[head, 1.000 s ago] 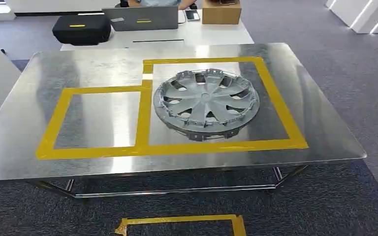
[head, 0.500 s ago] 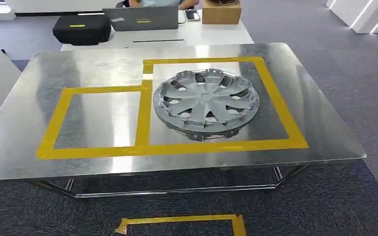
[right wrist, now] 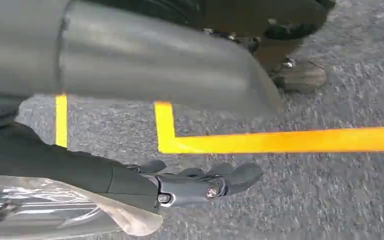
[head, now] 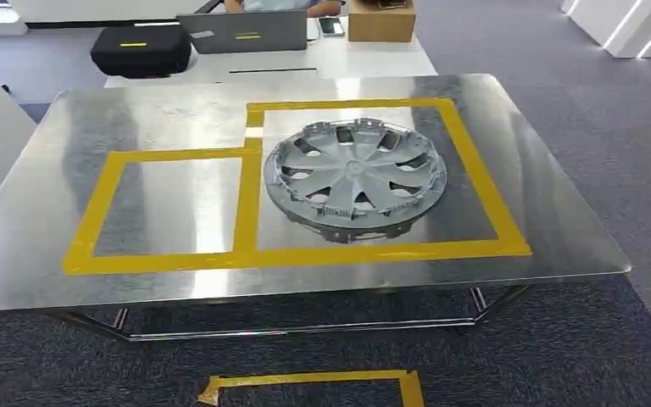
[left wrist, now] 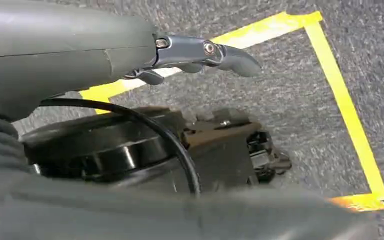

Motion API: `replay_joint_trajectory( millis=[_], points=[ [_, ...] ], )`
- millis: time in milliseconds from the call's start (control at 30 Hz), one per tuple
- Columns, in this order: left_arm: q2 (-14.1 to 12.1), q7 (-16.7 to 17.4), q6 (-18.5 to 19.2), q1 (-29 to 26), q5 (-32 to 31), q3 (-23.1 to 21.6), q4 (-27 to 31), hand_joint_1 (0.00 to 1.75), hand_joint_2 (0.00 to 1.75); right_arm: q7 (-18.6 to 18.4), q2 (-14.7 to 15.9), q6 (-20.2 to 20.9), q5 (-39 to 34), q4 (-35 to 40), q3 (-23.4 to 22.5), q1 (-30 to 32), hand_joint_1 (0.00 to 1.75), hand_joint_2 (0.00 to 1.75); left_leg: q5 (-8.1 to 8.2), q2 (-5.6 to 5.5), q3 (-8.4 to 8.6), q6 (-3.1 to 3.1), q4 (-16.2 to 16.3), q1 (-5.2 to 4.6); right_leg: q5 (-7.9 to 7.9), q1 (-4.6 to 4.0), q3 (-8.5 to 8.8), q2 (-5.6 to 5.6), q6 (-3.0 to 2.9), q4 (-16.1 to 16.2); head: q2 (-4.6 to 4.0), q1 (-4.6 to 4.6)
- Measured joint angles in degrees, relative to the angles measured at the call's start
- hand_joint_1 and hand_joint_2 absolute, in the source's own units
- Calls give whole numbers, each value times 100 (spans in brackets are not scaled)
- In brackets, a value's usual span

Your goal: Take the parts from the cabinet and place them on the table.

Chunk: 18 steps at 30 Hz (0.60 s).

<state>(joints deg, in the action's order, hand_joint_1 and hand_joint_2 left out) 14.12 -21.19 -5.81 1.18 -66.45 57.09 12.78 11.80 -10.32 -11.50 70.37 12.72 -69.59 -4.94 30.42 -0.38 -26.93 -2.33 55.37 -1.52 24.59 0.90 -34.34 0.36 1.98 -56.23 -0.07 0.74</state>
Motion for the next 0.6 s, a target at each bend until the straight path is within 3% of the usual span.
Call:
replay_joint_trajectory(
  millis=[33,100,233,433,600],
  points=[
    [0,-110,0,1,122,2,0,0,0,77,0,7,-82,0,-24,-11,0,0,0,0,0,0,0,0,0,0,0,1,0,0,0,2],
    [2,-387,-14,6,493,91,2,0,0,281,-2,156,-129,0,-44,-2,0,0,0,0,1,0,0,0,0,0,0,0,0,0,0,2],
    [35,-355,-11,-53,773,326,143,0,0,713,-50,411,8,9,-18,129,0,0,0,0,0,0,0,1,1,-1,-1,0,0,0,0,0],
    [251,-67,494,-257,847,631,1008,0,0,809,-85,557,309,175,122,326,0,0,1,0,-5,1,0,4,2,-4,-6,0,-2,0,0,2],
    [284,6,706,-310,1074,890,1347,0,0,844,-20,686,511,398,192,409,0,0,0,0,-5,0,0,4,1,-4,-5,0,-2,1,0,0]
  ],
)
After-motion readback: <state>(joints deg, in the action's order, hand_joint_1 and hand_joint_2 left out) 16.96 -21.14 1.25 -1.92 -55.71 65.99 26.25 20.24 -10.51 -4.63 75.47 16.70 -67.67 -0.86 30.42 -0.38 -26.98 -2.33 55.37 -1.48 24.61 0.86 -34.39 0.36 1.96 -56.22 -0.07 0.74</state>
